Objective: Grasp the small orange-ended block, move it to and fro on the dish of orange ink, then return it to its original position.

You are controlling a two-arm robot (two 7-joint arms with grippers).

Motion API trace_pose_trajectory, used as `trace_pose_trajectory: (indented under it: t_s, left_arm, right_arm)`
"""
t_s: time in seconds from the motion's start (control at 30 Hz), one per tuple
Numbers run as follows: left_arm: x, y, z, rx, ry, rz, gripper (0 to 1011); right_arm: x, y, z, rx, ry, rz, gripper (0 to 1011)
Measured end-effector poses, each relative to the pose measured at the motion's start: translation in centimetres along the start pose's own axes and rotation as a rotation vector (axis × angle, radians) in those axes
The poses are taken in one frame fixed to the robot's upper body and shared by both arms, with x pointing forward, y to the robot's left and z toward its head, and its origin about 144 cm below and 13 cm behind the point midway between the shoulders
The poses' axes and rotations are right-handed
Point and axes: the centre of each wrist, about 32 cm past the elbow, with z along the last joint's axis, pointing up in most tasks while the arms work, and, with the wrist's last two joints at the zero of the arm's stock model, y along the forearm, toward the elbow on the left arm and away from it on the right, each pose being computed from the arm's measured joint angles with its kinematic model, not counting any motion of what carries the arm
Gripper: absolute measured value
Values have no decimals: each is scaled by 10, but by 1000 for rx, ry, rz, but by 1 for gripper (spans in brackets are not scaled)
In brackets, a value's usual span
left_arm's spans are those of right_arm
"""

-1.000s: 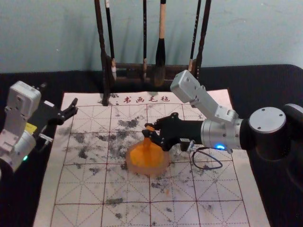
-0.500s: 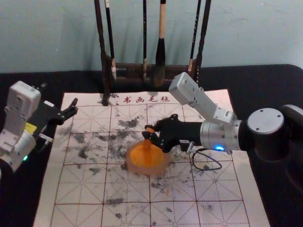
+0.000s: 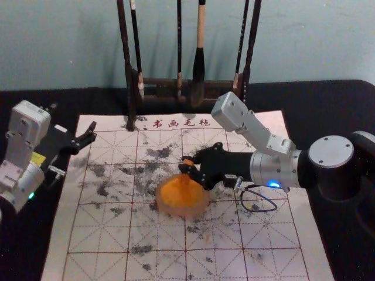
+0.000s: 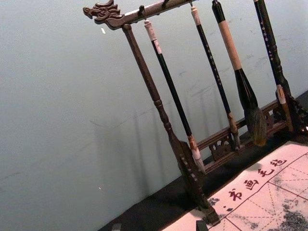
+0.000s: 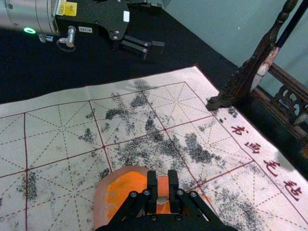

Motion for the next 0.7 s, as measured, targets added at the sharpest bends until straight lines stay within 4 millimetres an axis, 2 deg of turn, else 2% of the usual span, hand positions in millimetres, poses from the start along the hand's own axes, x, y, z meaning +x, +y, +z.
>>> trace_pose_trajectory:
  t_s: [0.7]
  left_arm:
    - [0,0,0,0,0,0,1001]
  right_arm:
    - [-1,-13,-6,-3,-10,10,132]
